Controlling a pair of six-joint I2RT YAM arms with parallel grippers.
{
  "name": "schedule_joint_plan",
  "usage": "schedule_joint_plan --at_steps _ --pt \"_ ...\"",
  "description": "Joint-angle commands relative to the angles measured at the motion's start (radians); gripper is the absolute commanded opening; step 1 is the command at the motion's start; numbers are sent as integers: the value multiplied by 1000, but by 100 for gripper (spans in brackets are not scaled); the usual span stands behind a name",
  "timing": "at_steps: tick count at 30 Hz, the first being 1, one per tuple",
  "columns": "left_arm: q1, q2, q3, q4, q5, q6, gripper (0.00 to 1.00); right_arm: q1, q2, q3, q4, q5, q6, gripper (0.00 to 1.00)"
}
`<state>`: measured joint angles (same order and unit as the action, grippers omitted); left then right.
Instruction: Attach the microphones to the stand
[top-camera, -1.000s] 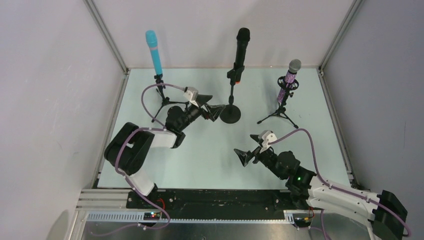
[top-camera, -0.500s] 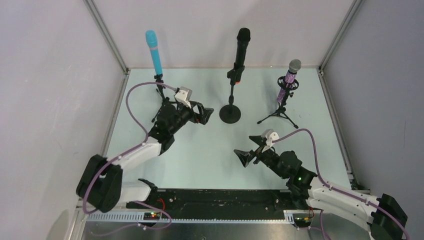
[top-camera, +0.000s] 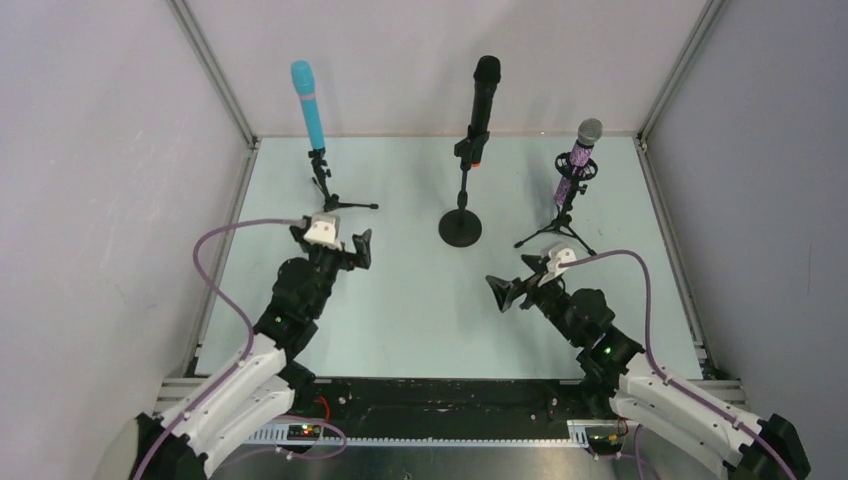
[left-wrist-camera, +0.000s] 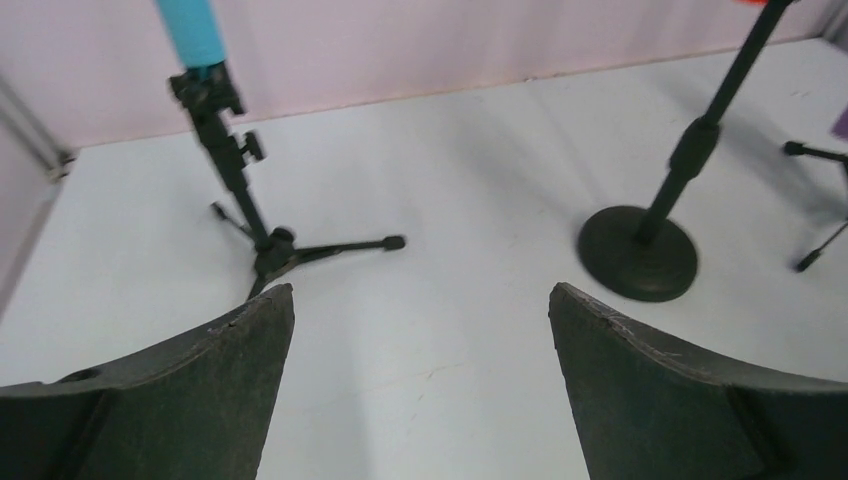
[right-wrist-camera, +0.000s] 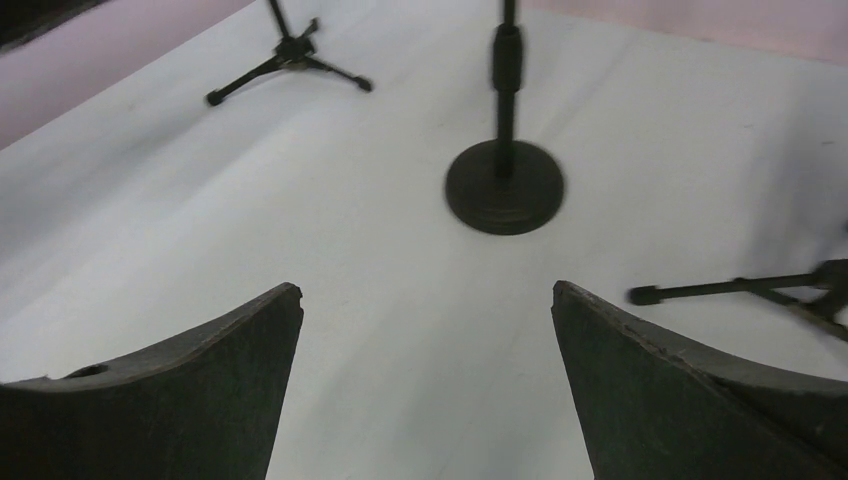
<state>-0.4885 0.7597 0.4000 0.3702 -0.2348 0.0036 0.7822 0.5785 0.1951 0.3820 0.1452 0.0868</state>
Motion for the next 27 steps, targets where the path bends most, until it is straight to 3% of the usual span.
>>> schedule_joint_plan --at_steps 1,4,10,13,21,27 --pt "-1 -137 -99 -17 -139 85 100 -116 -59 88 -150 12 -51 99" --pt "1 -201 -171 -17 -219 84 100 -244 -81 95 -203 -28 -47 99" --pt "9 -313 -275 -3 -319 135 100 -637 -50 91 -242 -225 11 99" --pt "49 -324 -343 91 -304 152 100 -714 -2 68 -197 -239 0 99" --pt "276 -146 -432 363 -61 93 100 -720 23 -122 188 -89 -69 99" --pt "374 49 -408 551 54 76 100 -721 186 -193 468 -63 -83 99"
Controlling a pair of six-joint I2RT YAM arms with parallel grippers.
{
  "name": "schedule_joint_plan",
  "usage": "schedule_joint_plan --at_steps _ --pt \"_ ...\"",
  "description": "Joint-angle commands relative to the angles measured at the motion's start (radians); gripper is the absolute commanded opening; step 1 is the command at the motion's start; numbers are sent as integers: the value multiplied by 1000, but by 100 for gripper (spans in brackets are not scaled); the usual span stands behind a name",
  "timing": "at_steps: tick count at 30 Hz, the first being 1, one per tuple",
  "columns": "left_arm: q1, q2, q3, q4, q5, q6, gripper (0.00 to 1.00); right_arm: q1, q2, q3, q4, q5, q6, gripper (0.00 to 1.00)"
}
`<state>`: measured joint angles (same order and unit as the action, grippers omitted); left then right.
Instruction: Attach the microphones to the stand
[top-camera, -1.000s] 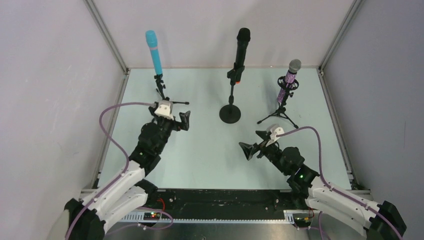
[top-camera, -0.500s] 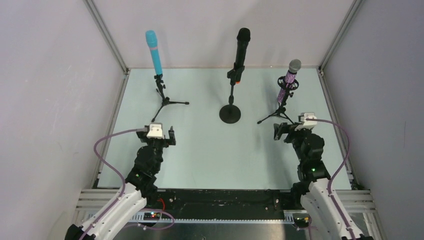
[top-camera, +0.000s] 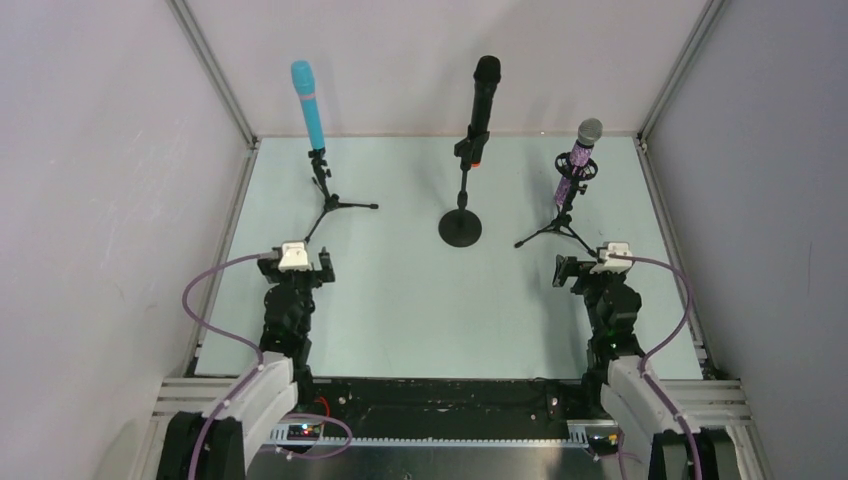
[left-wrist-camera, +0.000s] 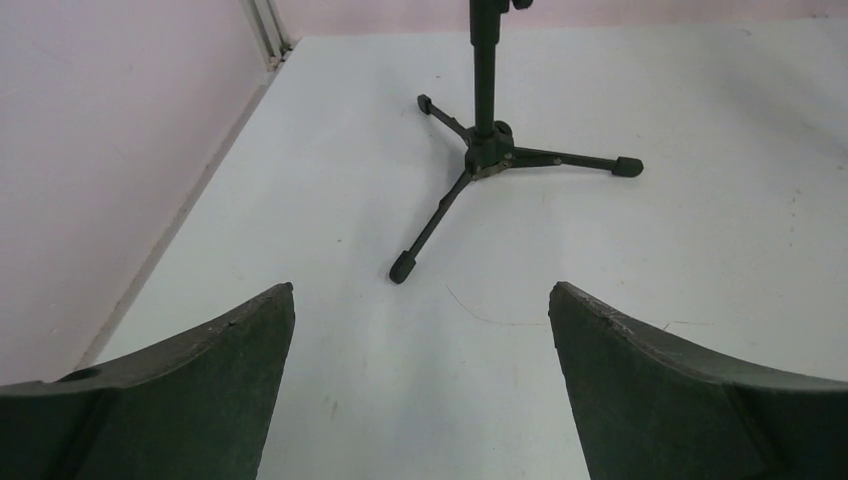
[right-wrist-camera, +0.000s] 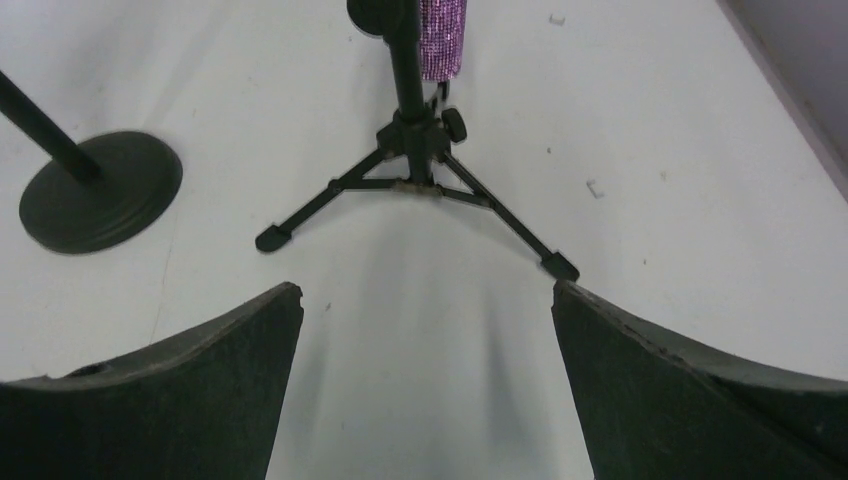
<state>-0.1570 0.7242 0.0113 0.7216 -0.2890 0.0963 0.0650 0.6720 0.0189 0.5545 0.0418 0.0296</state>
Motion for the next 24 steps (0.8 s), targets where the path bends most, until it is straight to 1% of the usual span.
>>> schedule_joint_plan --at_steps 1,4,7,8,11,12,14,15,16,17,18,19,22,24 --pt "45 123 -19 250 112 -8 100 -5 150 -17 349 37 -26 99" --pt "55 229 -19 348 112 24 100 -9 273 -17 493 36 -26 99" --pt "82 337 -19 464 120 28 100 -17 381 0 558 49 -24 99" --pt "86 395 6 492 115 23 100 -24 403 6 584 48 -24 99" --pt "96 498 24 595 82 9 100 -39 543 17 677 31 -5 100" --pt "96 534 24 639 77 7 100 -41 620 18 741 31 -2 99" --pt "97 536 19 645 55 0 100 -35 712 19 865 55 -12 100" --pt "96 535 17 646 53 -2 100 -30 704 23 850 66 -13 100" --pt "97 537 18 645 50 -3 100 -25 664 51 748 80 -6 99" --pt "97 538 20 644 51 -3 100 -25 651 67 691 77 -3 99" --pt "96 541 21 645 51 -2 100 -27 664 85 669 76 -5 99" --pt "97 543 28 642 47 -1 100 -24 675 87 688 80 -7 99" --pt "97 540 46 601 33 -4 100 -21 658 103 626 107 4 99" --pt "96 540 54 587 27 -5 100 -21 677 111 645 110 2 99"
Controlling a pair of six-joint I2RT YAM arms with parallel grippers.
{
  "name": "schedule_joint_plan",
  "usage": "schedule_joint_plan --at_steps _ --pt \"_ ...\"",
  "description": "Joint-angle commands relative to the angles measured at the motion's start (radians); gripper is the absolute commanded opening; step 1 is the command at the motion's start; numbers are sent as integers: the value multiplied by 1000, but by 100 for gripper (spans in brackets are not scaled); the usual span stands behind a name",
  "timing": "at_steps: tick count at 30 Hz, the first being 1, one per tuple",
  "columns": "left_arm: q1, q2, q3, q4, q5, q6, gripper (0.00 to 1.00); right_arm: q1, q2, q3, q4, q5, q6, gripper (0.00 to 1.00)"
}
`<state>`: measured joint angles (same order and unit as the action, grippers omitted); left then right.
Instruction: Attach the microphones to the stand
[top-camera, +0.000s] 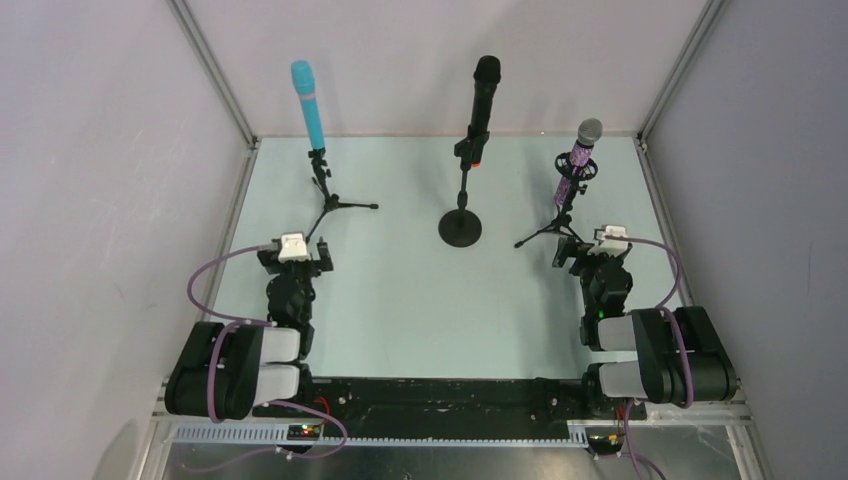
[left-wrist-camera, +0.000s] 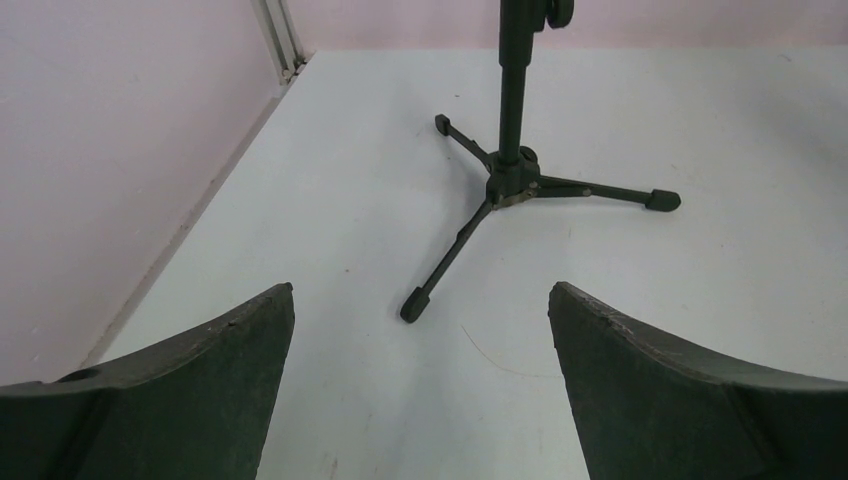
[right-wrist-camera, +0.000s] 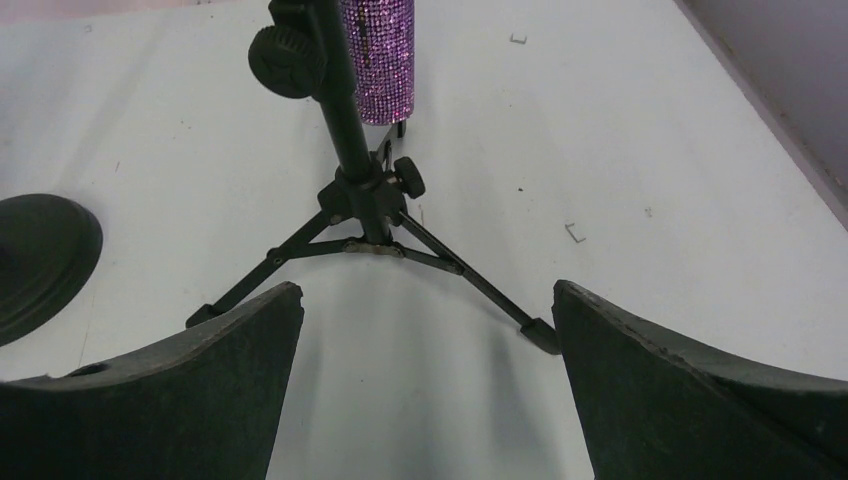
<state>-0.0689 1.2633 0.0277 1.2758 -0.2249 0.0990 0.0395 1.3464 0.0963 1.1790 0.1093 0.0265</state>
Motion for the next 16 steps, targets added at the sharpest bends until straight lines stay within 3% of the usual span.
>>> schedule_joint_plan --at_steps 1,7,16 --pt "9 1 44 29 -38 -11 100 5 1 43 -22 49 8 99" --pt "8 0 67 -19 -64 -21 100 -29 8 141 -188 43 47 99" --pt "9 -1 68 -25 -63 -21 100 -30 11 140 -181 40 47 100"
